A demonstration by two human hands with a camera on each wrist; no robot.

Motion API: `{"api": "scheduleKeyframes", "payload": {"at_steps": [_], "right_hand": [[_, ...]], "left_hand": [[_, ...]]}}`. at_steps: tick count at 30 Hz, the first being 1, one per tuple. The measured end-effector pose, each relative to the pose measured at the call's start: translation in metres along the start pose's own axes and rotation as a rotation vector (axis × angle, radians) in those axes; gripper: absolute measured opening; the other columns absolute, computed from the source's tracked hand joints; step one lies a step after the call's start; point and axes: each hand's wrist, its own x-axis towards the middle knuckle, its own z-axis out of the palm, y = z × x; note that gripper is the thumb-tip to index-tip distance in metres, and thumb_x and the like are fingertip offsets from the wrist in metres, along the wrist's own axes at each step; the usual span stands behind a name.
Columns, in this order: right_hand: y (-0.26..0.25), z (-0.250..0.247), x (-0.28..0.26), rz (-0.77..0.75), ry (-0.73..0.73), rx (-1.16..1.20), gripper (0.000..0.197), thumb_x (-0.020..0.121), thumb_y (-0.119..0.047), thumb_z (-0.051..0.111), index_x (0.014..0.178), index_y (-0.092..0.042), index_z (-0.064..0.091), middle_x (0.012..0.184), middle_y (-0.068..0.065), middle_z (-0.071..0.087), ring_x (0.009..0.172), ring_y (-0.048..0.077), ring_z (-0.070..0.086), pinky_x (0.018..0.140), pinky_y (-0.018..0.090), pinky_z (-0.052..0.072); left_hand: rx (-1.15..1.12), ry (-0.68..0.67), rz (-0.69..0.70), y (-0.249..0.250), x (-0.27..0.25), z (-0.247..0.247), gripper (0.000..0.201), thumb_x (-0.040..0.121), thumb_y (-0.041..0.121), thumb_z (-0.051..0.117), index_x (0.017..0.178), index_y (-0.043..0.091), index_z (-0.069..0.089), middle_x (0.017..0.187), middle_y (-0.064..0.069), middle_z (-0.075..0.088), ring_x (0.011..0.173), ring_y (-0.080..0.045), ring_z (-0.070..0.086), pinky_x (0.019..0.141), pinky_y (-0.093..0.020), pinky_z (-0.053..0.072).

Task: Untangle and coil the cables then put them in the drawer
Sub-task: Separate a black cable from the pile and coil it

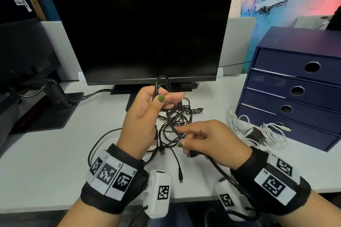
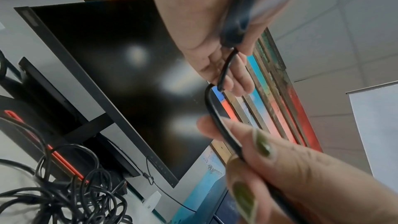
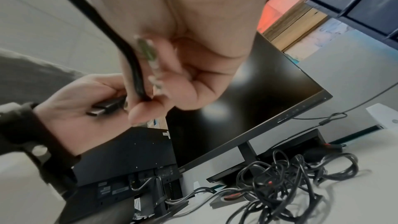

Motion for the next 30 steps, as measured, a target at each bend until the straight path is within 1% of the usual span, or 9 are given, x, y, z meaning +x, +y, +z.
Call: {"api": "scheduleKeyframes", "payload": {"at_steps": [3, 6, 9, 12, 14, 17, 21, 27, 30], "right_hand": [[-0.003, -0.002, -0.002, -0.005, -0.045, 0.027, 0.030, 0.085, -0.016, 0.069, 0.107, -0.036, 0.063, 0.075, 0.000, 0.073, 0.069, 0.036, 0.065, 0.074, 0.037, 0.056], [-0.004, -0.004, -0.005, 0.002, -0.177, 0.089, 0.051, 0.083, -0.009, 0.072, 0.128, -0.028, 0.056, 0.084, -0.003, 0.069, 0.050, 0.009, 0.046, 0.058, 0.021, 0.044], [-0.009, -0.007, -0.010, -0.012, -0.327, 0.178, 0.073, 0.084, 0.005, 0.065, 0.144, -0.027, 0.039, 0.099, 0.002, 0.068, 0.062, 0.014, 0.045, 0.065, 0.025, 0.046], [-0.016, -0.017, -0.016, -0.030, -0.373, 0.196, 0.077, 0.085, 0.016, 0.054, 0.145, -0.027, 0.034, 0.116, 0.005, 0.065, 0.073, 0.014, 0.060, 0.084, 0.032, 0.054], [-0.020, -0.024, -0.018, -0.044, -0.306, 0.132, 0.067, 0.086, 0.017, 0.052, 0.138, -0.025, 0.047, 0.115, 0.003, 0.068, 0.074, 0.017, 0.066, 0.088, 0.035, 0.054], [-0.028, -0.038, -0.021, -0.080, -0.175, -0.079, 0.047, 0.087, 0.009, 0.057, 0.116, -0.026, 0.067, 0.101, -0.011, 0.073, 0.070, 0.011, 0.069, 0.082, 0.018, 0.052], [-0.034, -0.049, -0.022, -0.205, -0.077, -0.405, 0.032, 0.085, -0.006, 0.067, 0.102, -0.033, 0.070, 0.086, -0.031, 0.068, 0.075, 0.002, 0.068, 0.080, 0.016, 0.049], [-0.028, -0.066, -0.017, -0.424, 0.136, -0.844, 0.022, 0.084, -0.040, 0.059, 0.099, -0.031, 0.073, 0.071, -0.018, 0.066, 0.070, 0.000, 0.051, 0.078, 0.012, 0.042], [-0.016, -0.074, -0.011, -0.433, 0.293, -0.932, 0.035, 0.089, -0.037, 0.046, 0.117, -0.031, 0.067, 0.070, -0.013, 0.065, 0.068, 0.012, 0.056, 0.092, 0.035, 0.038]], "left_hand": [[0.035, -0.011, 0.021, -0.001, 0.000, 0.001, 0.013, 0.097, 0.025, 0.040, 0.104, 0.020, 0.049, 0.110, 0.004, 0.072, 0.108, -0.011, 0.064, 0.094, -0.030, 0.048], [0.267, -0.049, 0.099, -0.003, -0.001, 0.002, 0.013, 0.100, 0.022, 0.041, 0.102, 0.033, 0.045, 0.110, 0.016, 0.069, 0.096, 0.006, 0.063, 0.079, -0.013, 0.048], [0.540, -0.118, 0.196, -0.010, -0.003, 0.001, 0.019, 0.098, 0.024, 0.040, 0.105, 0.041, 0.043, 0.108, 0.017, 0.066, 0.100, 0.002, 0.061, 0.081, -0.021, 0.049], [0.686, -0.137, 0.212, -0.017, -0.003, -0.007, 0.026, 0.094, 0.037, 0.033, 0.110, 0.024, 0.048, 0.090, 0.009, 0.062, 0.082, -0.007, 0.058, 0.068, -0.029, 0.048], [0.752, -0.162, 0.254, -0.019, -0.002, -0.013, 0.027, 0.094, 0.040, 0.031, 0.105, 0.023, 0.049, 0.080, 0.013, 0.055, 0.074, -0.004, 0.050, 0.063, -0.021, 0.038], [0.830, -0.268, 0.291, -0.015, -0.001, -0.015, 0.033, 0.093, 0.057, 0.031, 0.093, 0.026, 0.045, 0.072, 0.018, 0.043, 0.070, 0.000, 0.042, 0.065, -0.015, 0.030], [0.835, -0.423, 0.255, -0.014, -0.002, -0.015, 0.046, 0.073, 0.074, 0.047, 0.083, 0.029, 0.044, 0.066, 0.017, 0.044, 0.070, -0.006, 0.043, 0.066, -0.010, 0.031], [0.644, -0.339, 0.097, -0.004, -0.004, -0.016, 0.026, 0.082, 0.057, 0.050, 0.070, 0.033, 0.050, 0.069, 0.018, 0.057, 0.064, -0.002, 0.052, 0.055, -0.013, 0.036], [0.500, -0.280, 0.076, 0.007, -0.001, -0.016, 0.026, 0.087, 0.048, 0.053, 0.066, 0.033, 0.050, 0.059, 0.008, 0.057, 0.051, -0.002, 0.050, 0.050, -0.010, 0.036]]}}
